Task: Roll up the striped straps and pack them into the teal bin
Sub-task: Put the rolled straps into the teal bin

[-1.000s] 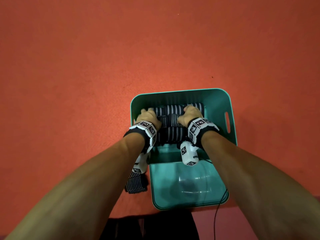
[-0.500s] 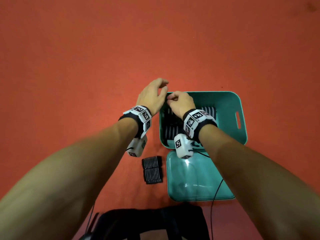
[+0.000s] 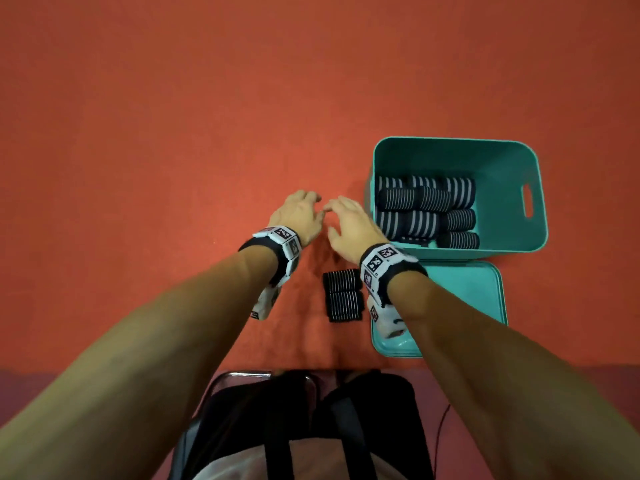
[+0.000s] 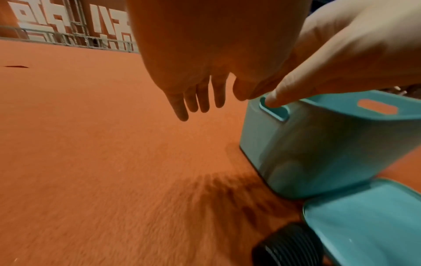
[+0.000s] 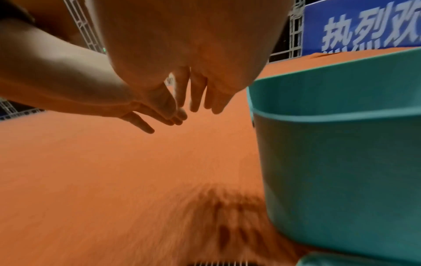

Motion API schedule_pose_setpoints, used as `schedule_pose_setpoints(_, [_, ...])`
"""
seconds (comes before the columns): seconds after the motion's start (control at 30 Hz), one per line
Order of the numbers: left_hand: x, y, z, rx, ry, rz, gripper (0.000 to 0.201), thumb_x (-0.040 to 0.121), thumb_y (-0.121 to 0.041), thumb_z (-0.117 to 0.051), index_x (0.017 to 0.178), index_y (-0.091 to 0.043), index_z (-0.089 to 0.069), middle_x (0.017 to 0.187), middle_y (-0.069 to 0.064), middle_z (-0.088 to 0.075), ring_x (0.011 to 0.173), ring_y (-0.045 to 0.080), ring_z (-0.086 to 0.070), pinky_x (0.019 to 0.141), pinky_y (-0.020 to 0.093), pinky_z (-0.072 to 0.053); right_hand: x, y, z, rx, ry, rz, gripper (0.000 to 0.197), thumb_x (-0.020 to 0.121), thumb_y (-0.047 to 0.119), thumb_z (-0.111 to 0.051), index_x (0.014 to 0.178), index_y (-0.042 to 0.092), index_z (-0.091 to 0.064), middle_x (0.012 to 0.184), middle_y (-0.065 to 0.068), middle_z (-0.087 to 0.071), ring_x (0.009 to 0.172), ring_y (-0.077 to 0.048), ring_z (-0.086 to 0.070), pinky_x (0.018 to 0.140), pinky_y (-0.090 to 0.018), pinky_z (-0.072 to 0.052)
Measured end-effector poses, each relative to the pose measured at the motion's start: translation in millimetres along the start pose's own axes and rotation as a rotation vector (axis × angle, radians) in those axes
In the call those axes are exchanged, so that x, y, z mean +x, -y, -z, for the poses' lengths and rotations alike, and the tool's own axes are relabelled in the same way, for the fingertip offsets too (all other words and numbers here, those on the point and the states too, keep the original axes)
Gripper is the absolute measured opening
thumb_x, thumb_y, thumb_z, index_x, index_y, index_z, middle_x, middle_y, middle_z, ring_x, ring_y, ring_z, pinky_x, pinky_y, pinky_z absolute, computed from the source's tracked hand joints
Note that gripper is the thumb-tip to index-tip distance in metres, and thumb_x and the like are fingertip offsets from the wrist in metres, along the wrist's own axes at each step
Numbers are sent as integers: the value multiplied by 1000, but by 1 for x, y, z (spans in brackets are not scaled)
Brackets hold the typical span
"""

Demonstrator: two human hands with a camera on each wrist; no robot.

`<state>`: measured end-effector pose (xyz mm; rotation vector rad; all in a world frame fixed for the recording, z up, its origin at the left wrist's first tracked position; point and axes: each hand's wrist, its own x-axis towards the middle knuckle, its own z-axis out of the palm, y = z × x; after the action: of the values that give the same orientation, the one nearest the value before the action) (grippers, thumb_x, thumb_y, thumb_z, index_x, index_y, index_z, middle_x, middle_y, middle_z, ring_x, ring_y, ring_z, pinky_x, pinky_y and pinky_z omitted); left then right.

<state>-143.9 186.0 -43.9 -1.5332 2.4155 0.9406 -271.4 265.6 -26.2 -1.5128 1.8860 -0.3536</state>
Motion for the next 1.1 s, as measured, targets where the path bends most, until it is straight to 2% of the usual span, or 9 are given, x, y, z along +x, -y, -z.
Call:
schedule_pose_setpoints(0.23, [-17, 28, -73, 24, 209, 100, 45, 100, -27, -53, 143, -13, -48, 142, 11, -53, 134, 29, -47, 111, 44, -42, -17, -35, -59, -132, 264, -137, 42, 94, 7, -55, 135, 12, -52, 139, -5, -52, 135, -24, -43, 110, -37, -38])
schedule_pose_setpoints(0.6, [-22, 30, -153, -82, 341, 1, 53, 97, -41, -64, 144, -23, -49, 135, 7, -64, 122, 26, -61, 104, 40, -47, -32, -104, -82, -119, 370, -296, 56, 82, 24, -78, 131, 16, -50, 117, -1, -49, 119, -24, -55, 99, -38, -48])
schedule_pose_setpoints(0.7, [-19, 28, -162, -39, 304, 10, 55, 96, -34, -67, 145, -18, -49, 140, 7, -58, 130, 25, -53, 110, 38, -42, -35, -109, -86, -71, 365, -292, 83, 76, 19, -85, 145, 17, -39, 132, -3, -47, 127, -25, -52, 104, -39, -47])
schedule_pose_setpoints(0.77, [-15, 27, -163, 5, 312, -6, 52, 98, -28, -65, 145, -15, -49, 137, 8, -55, 129, 26, -52, 110, 37, -41, -38, -111, -91, -8, 411, -298, 121, 70, 13, -90, 161, 20, -11, 154, -8, -34, 142, -28, -42, 114, -43, -42])
schedule_pose_setpoints(0.83, [-14, 30, -159, 81, 318, -38, 49, 97, -23, -65, 142, -12, -50, 131, 10, -53, 122, 29, -56, 104, 39, -45, -43, -114, -101, 26, 425, -294, 140, 68, 11, -91, 162, 22, 11, 163, -12, -22, 147, -30, -36, 117, -46, -38])
schedule_pose_setpoints(0.87, [-14, 34, -155, 114, 309, -47, 48, 96, -21, -65, 141, -12, -49, 129, 10, -52, 119, 31, -58, 101, 40, -47, -44, -115, -107, 26, 407, -300, 140, 68, 10, -91, 162, 21, 12, 164, -13, -21, 147, -31, -35, 118, -46, -37])
schedule_pose_setpoints(0.93, [-13, 45, -147, 129, 296, -22, 42, 95, -15, -63, 135, -10, -49, 126, 12, -52, 111, 34, -61, 95, 43, -49, -45, -119, -120, -19, 348, -324, 124, 69, 11, -90, 161, 17, -7, 158, -12, -30, 145, -30, -38, 117, -44, -37])
schedule_pose_setpoints(1.0, [-11, 58, -138, 107, 292, 22, 36, 95, -13, -61, 129, -9, -49, 123, 13, -52, 106, 36, -63, 91, 45, -51, -40, -118, -126, -118, 334, -318, 88, 70, 14, -88, 141, 14, -37, 140, -9, -48, 132, -28, -49, 109, -39, -44])
schedule_pose_setpoints(1.1, [-13, 73, -136, 48, 291, 66, 38, 96, -17, -63, 132, -9, -51, 124, 12, -52, 109, 33, -62, 94, 41, -49, -33, -113, -125, -288, 476, -249, 47, 80, 17, -79, 121, 17, -56, 119, -7, -63, 118, -28, -57, 98, -35, -50])
